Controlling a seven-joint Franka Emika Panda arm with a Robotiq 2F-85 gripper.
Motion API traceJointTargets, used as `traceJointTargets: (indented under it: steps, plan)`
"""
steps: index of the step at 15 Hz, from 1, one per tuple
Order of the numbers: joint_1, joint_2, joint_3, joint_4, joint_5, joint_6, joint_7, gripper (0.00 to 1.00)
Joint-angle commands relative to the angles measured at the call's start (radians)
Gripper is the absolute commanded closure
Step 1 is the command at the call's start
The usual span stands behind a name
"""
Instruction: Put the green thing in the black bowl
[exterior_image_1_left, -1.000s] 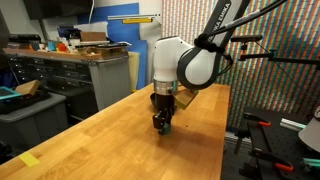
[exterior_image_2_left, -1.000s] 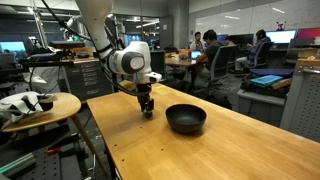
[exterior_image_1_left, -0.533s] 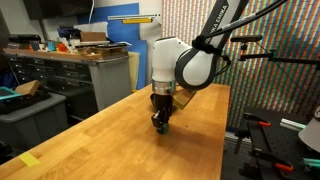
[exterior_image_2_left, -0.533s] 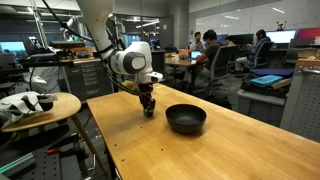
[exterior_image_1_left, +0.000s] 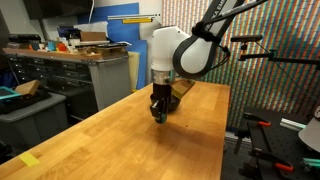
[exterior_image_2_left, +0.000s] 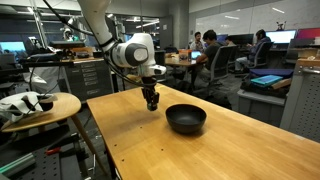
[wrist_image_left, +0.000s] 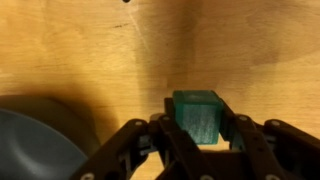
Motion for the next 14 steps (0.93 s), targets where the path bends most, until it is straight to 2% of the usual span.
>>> traceJointTargets:
  steps: [1, 6, 14]
  plan:
    - [-0.027, -0.085, -0.003, -0.005, -0.001, -0.084, -0.05, 0.83]
    - [-0.084, -0.152, -0.016, -0.002, -0.015, -0.154, -0.092, 0.83]
    - [-0.167, -0.149, -0.091, 0.017, -0.077, -0.141, -0.075, 0.83]
